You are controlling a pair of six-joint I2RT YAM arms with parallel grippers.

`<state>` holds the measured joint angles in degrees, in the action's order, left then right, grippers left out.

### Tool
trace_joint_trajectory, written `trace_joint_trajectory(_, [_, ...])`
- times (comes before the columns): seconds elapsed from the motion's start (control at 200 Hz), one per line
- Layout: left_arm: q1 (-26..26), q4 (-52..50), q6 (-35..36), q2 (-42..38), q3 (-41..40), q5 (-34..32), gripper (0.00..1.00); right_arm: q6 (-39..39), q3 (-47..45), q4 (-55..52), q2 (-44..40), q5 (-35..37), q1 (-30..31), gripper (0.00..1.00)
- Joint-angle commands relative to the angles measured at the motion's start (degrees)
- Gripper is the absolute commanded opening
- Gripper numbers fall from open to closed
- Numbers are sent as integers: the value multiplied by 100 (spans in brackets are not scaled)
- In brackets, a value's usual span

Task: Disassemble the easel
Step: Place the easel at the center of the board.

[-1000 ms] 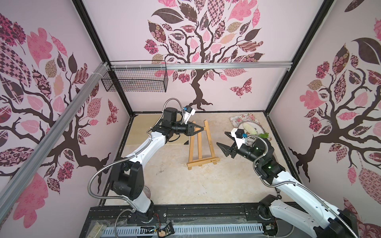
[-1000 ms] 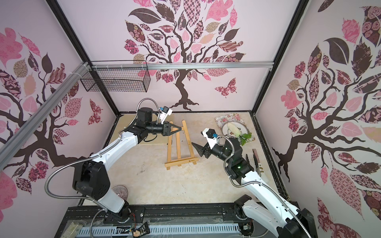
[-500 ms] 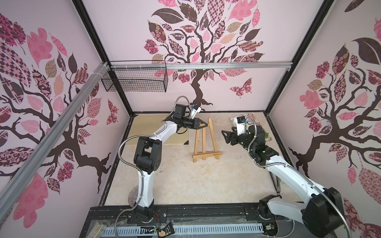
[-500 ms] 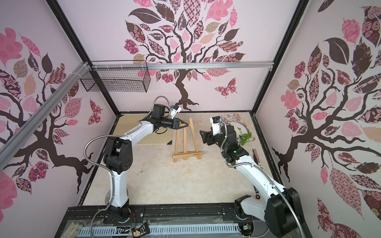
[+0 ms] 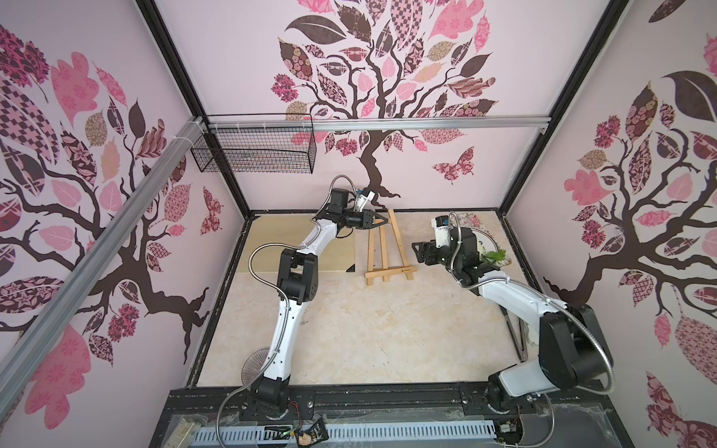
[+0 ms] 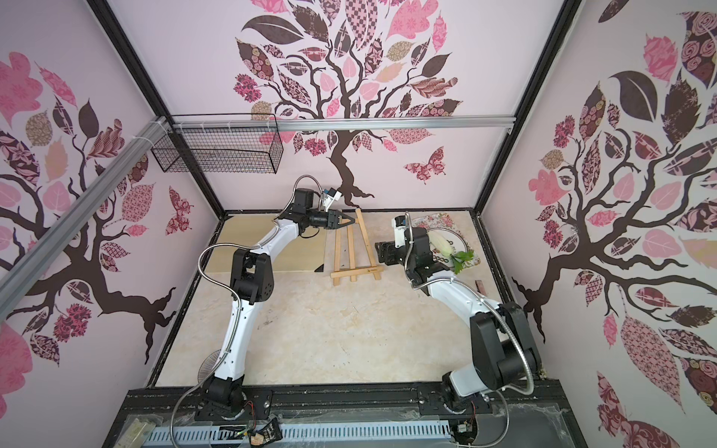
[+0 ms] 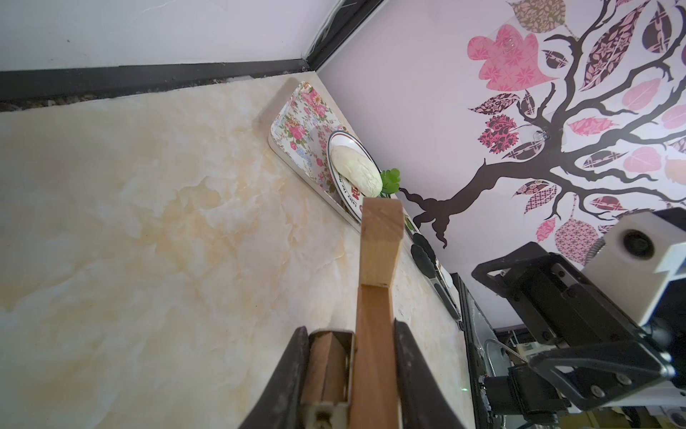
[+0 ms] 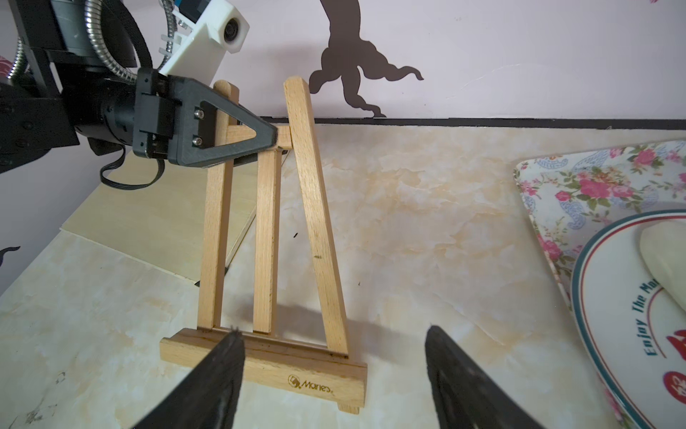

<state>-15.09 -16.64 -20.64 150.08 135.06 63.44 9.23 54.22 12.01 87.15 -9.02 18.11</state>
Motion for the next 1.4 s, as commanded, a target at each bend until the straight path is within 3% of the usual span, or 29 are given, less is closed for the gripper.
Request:
trace_joint_trajectory(0.0, [70, 397, -252, 281, 528, 146, 0, 77, 380, 221, 442, -88, -44, 78])
trace_joint_trajectory(0.31, [208, 2125, -1168, 1027, 696, -17, 2, 198, 658, 492, 1200, -162, -69, 78])
trace_joint_trajectory(0.535, [277, 2115, -1043, 1152, 764, -233, 15, 235, 661, 563, 1357, -179, -71, 78])
trace_joint_trajectory(0.705, [287, 2134, -928, 1177, 730, -439, 17, 326, 637, 642, 1423, -253, -71, 78])
trace_joint_trajectory(1.01, [294, 2120, -751, 1189, 704, -809, 38, 415, 604, 733, 1458, -383, -71, 77])
trace_joint_trajectory(1.395, [250, 1674, -218, 978, 544, -1208, 57, 412, 541, 770, 1417, -403, -73, 77])
